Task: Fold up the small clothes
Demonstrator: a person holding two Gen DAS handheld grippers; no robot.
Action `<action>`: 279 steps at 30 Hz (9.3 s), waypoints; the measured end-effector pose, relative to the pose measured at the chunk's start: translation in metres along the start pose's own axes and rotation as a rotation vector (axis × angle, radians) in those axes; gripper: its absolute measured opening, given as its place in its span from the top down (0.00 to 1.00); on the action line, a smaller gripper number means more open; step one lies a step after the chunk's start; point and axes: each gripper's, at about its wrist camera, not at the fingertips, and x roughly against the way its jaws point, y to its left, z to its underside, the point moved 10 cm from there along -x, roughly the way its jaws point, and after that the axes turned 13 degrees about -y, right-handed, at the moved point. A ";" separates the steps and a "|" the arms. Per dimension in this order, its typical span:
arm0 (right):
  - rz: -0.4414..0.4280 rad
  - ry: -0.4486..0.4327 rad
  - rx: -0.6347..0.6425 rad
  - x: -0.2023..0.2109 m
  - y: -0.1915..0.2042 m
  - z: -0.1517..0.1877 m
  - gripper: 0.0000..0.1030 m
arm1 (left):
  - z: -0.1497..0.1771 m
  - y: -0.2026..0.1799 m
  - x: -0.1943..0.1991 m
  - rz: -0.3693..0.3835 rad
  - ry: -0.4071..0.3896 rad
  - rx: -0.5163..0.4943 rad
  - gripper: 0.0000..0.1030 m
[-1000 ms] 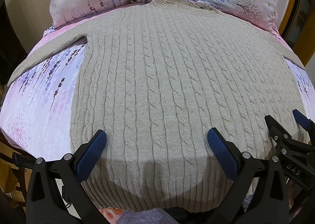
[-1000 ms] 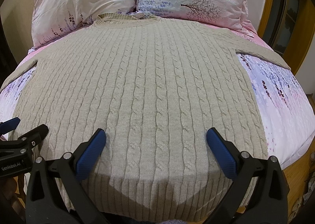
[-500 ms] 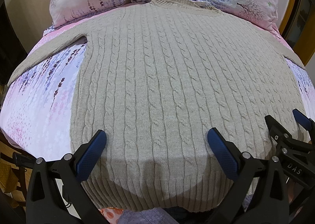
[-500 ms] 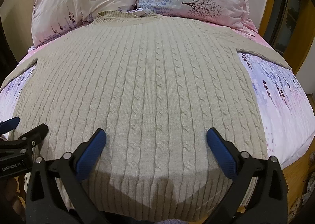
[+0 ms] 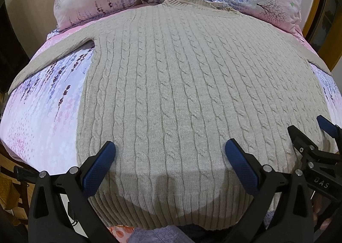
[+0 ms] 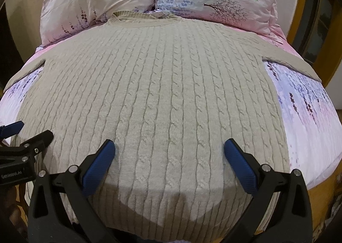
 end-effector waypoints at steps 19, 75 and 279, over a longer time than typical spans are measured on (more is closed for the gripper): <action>0.052 -0.124 -0.595 -0.035 -0.224 -0.096 0.40 | -0.091 -0.014 -0.019 0.159 -0.234 0.019 0.01; 0.249 -0.129 -1.154 -0.106 -0.374 -0.091 0.82 | -0.112 -0.009 -0.082 0.230 -0.132 0.159 0.01; -0.207 0.020 -0.054 -0.143 -0.031 -0.153 0.32 | -0.138 0.176 -0.063 0.324 -0.116 0.806 0.46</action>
